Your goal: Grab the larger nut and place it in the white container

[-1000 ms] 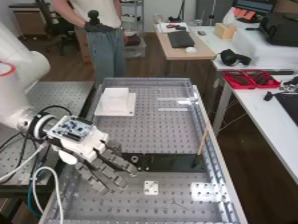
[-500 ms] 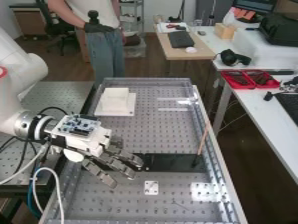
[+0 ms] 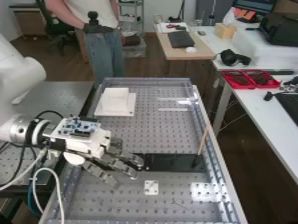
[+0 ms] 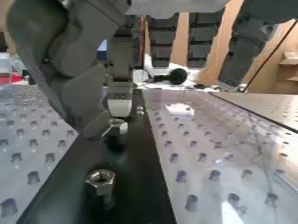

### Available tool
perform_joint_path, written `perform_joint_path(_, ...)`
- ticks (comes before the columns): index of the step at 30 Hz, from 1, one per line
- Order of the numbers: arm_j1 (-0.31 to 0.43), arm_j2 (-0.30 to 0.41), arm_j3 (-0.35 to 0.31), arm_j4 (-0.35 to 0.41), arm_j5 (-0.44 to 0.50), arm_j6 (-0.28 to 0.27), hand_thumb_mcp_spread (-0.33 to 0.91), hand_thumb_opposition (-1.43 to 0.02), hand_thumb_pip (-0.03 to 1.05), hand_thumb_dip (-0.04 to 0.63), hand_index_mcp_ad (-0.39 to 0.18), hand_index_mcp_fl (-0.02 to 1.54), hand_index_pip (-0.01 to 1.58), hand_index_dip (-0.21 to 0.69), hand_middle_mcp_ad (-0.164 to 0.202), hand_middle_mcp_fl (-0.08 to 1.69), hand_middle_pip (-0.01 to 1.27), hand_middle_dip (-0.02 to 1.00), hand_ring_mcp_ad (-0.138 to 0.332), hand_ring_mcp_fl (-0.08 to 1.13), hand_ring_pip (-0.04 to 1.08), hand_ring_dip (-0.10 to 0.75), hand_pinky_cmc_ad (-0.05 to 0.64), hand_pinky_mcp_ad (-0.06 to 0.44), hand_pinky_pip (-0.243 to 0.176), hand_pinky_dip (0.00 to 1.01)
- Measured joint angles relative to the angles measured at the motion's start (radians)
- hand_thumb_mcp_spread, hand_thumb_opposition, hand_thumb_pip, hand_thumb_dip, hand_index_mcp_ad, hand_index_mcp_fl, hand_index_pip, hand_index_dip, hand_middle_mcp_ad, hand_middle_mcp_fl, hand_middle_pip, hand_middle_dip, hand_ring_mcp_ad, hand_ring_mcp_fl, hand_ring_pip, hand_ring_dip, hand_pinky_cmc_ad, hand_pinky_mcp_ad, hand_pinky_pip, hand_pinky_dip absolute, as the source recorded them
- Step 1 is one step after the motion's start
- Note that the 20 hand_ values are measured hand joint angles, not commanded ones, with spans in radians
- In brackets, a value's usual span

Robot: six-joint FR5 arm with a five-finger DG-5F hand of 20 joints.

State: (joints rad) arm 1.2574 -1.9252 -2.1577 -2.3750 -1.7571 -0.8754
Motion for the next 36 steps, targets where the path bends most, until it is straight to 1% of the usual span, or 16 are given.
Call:
perform_joint_path(3, -0.011, -0.004, 0.006, -0.004, -0.028, -0.009, 0.31, -0.88, 0.81, 0.206, -0.166, 0.00, 1.56, 0.087, 0.061, 0.01, 0.13, 0.19, 0.159, 0.00, 0.17, 0.152, 0.400, 0.316, -0.105, 0.64)
perform_joint_path(5, -0.018, -0.007, 0.009, -0.005, -0.044, -0.012, 0.31, -0.88, 0.81, 0.206, -0.164, 0.00, 1.56, 0.086, 0.061, 0.01, 0.13, 0.19, 0.162, 0.00, 0.19, 0.152, 0.401, 0.316, -0.105, 0.64)
perform_joint_path(8, -0.029, -0.011, 0.014, -0.005, -0.064, -0.015, 0.31, -0.88, 0.81, 0.206, -0.161, 0.00, 1.56, 0.079, 0.061, 0.01, 0.13, 0.19, 0.162, 0.00, 0.18, 0.148, 0.401, 0.316, -0.105, 0.65)
perform_joint_path(9, -0.033, -0.012, 0.017, -0.005, -0.074, -0.018, 0.31, -0.88, 0.81, 0.206, -0.166, 0.00, 1.57, 0.070, 0.061, 0.01, 0.13, 0.19, 0.162, 0.00, 0.19, 0.152, 0.386, 0.311, -0.105, 0.65)
perform_joint_path(12, -0.045, -0.018, 0.026, -0.008, -0.098, -0.024, 0.31, -0.88, 0.81, 0.206, -0.162, 0.00, 1.56, 0.065, 0.061, 0.01, 0.13, 0.19, 0.162, 0.00, 0.19, 0.138, 0.384, 0.312, -0.105, 0.65)
perform_joint_path(14, -0.048, -0.022, 0.030, -0.009, -0.105, -0.025, 0.31, -0.88, 0.81, 0.206, -0.164, 0.00, 1.56, 0.063, 0.061, 0.01, 0.13, 0.18, 0.162, 0.00, 0.19, 0.138, 0.382, 0.312, -0.105, 0.67)
perform_joint_path(18, -0.055, -0.029, 0.040, -0.013, -0.125, -0.028, 0.31, -0.88, 0.81, 0.206, -0.164, 0.00, 1.56, 0.051, 0.063, 0.01, 0.13, 0.17, 0.164, 0.00, 0.18, 0.138, 0.379, 0.311, -0.105, 0.66)
perform_joint_path(19, -0.057, -0.032, 0.044, -0.015, -0.130, -0.030, 0.31, -0.88, 0.81, 0.206, -0.166, 0.00, 1.56, 0.051, 0.063, 0.01, 0.13, 0.17, 0.162, 0.00, 0.20, 0.138, 0.379, 0.311, -0.105, 0.67)
perform_joint_path(23, -0.063, -0.039, 0.054, -0.025, -0.142, -0.036, 0.31, -0.88, 0.81, 0.206, -0.166, 0.00, 1.56, 0.045, 0.061, 0.01, 0.13, 0.17, 0.152, 0.00, 0.20, 0.138, 0.379, 0.309, -0.105, 0.68)
perform_joint_path(25, -0.067, -0.044, 0.061, -0.031, -0.150, -0.039, 0.31, -0.88, 0.85, 0.206, -0.164, 0.00, 1.57, 0.051, 0.061, 0.01, 0.13, 0.17, 0.152, 0.00, 0.20, 0.138, 0.380, 0.312, -0.105, 0.68)
perform_joint_path(26, -0.068, -0.046, 0.062, -0.033, -0.152, -0.040, 0.31, -0.88, 0.85, 0.206, -0.164, 0.00, 1.56, 0.037, 0.061, 0.01, 0.13, 0.17, 0.152, 0.00, 0.20, 0.138, 0.380, 0.312, -0.105, 0.68)
perform_joint_path(30, -0.072, -0.052, 0.069, -0.039, -0.162, -0.044, 0.31, -0.88, 0.85, 0.206, -0.166, 0.00, 1.56, 0.031, 0.061, 0.01, 0.13, 0.17, 0.145, 0.00, 0.20, 0.138, 0.382, 0.312, -0.105, 0.68)
perform_joint_path(32, -0.073, -0.055, 0.071, -0.040, -0.165, -0.044, 0.31, -0.88, 0.85, 0.206, -0.164, 0.00, 1.56, 0.031, 0.061, 0.01, 0.13, 0.17, 0.145, 0.00, 0.20, 0.138, 0.367, 0.309, -0.105, 0.68)
perform_joint_path(36, -0.076, -0.061, 0.075, -0.043, -0.173, -0.046, 0.31, -0.88, 0.85, 0.206, -0.166, 0.00, 1.56, 0.031, 0.061, 0.01, 0.13, 0.16, 0.145, 0.00, 0.19, 0.134, 0.367, 0.309, -0.105, 0.68)
